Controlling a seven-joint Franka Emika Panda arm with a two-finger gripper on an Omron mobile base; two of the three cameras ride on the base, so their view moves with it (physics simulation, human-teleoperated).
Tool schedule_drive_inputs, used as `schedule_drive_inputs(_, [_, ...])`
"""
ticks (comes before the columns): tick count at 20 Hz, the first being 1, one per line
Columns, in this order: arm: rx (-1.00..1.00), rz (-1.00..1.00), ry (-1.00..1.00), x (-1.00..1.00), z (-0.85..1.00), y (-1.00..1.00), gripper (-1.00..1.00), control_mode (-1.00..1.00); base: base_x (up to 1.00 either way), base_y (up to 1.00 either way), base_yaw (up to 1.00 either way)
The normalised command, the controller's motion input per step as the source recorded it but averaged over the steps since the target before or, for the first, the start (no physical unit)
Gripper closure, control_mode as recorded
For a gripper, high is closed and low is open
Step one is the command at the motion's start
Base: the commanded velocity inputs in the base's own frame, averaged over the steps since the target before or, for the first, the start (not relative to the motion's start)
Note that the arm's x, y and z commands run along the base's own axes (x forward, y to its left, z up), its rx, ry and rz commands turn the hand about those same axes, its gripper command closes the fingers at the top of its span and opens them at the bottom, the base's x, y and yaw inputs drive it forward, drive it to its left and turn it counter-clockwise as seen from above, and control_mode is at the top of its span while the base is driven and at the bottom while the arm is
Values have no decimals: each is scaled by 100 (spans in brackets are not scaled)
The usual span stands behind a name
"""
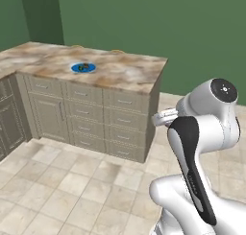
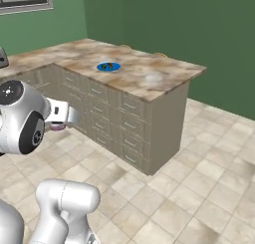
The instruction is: Pick the avocado and bread from the counter and place them on the plate. Then pick the jam from the cabinet and place it next to the plate. Lastly close the cabinet door.
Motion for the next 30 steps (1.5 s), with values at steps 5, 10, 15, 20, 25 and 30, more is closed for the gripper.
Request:
schedule_drive_inputs(5, [0, 0, 0, 0, 0, 0, 100, 100, 60, 13, 12])
schedule_drive_inputs(10, [0, 0, 0, 0, 0, 0, 100, 100, 47, 15, 3])
schedule_drive_inputs(15, [0, 0, 0, 0, 0, 0, 100, 100, 43, 23, 0])
schedule_drive_inputs(20, [0, 0, 0, 0, 0, 0, 100, 100, 45, 34, -4])
schedule_drive_inputs(25, [0, 0, 0, 0, 0, 0, 100, 100, 50, 38, -10])
schedule_drive_inputs(30, [0, 0, 0, 0, 0, 0, 100, 100, 59, 39, -14])
